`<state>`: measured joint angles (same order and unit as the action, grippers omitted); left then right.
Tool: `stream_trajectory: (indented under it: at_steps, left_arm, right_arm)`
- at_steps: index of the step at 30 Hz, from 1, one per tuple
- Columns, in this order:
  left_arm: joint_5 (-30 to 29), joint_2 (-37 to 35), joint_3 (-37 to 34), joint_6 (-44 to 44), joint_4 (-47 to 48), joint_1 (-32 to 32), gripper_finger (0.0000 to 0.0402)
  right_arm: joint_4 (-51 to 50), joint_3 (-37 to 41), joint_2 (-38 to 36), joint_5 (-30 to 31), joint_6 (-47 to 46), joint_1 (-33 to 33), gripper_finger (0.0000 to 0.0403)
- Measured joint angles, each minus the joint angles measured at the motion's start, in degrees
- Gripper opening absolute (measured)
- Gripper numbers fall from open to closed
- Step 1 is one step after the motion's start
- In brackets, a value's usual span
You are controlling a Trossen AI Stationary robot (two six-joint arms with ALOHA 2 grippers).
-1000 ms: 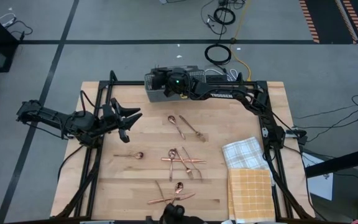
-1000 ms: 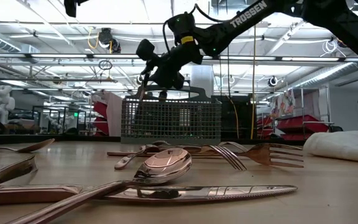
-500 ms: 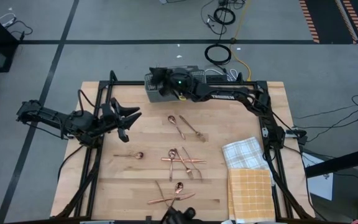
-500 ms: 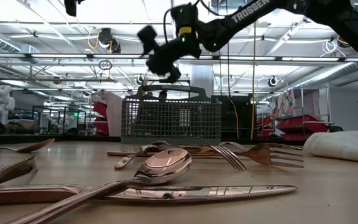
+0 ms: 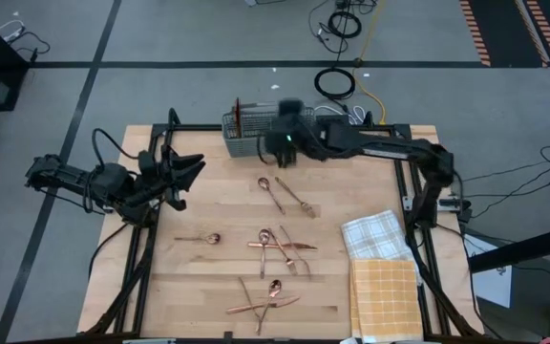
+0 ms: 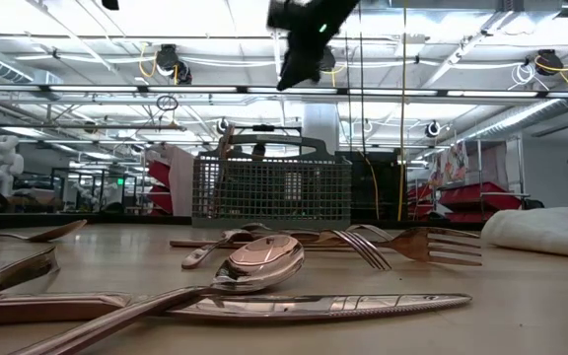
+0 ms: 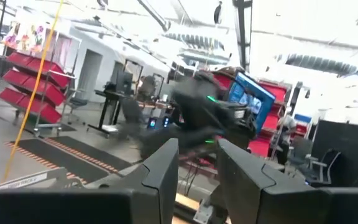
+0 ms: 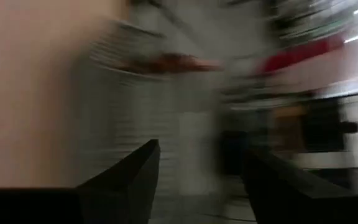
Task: Sort silverware
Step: Put the center bronze fork into the gray silverware rack
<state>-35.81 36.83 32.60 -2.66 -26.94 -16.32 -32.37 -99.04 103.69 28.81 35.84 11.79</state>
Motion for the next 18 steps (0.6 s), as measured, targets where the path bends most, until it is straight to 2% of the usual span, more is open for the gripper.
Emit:
stream_trajectory:
  at_steps: [2,4,6,8,13,18]
  left_arm:
    - [0.0,-0.5,0.0,0.0,0.0,0.0,0.0114]
    - [0.0,-0.9,0.0,0.0,0.3,0.0,0.0114]
    - [0.0,-0.9,0.0,0.2,0.6,0.0,0.0114]
    - [0.0,-0.9,0.0,0.2,0.9,0.0,0.0114]
    - [0.0,-0.9,0.0,0.0,0.9,0.0,0.0114]
    - [0.2,-0.9,0.0,-0.1,0.9,0.0,0.0114]
  right_arm:
    - [-9.6,0.0,-2.5,-10.3,-17.2,-2.4,0.0203]
    - [-15.6,0.0,-3.9,-19.4,-29.8,-5.5,0.0203]
    - [-18.7,0.0,-3.9,-22.2,-37.0,-9.7,0.0203]
    - [-20.1,0.0,-2.7,-20.6,-40.5,-14.5,0.0203]
    - [-24.3,0.0,2.0,-10.4,-49.0,-23.0,0.0203]
    - [-29.1,0.1,8.0,-9.5,-62.0,-26.0,0.0203]
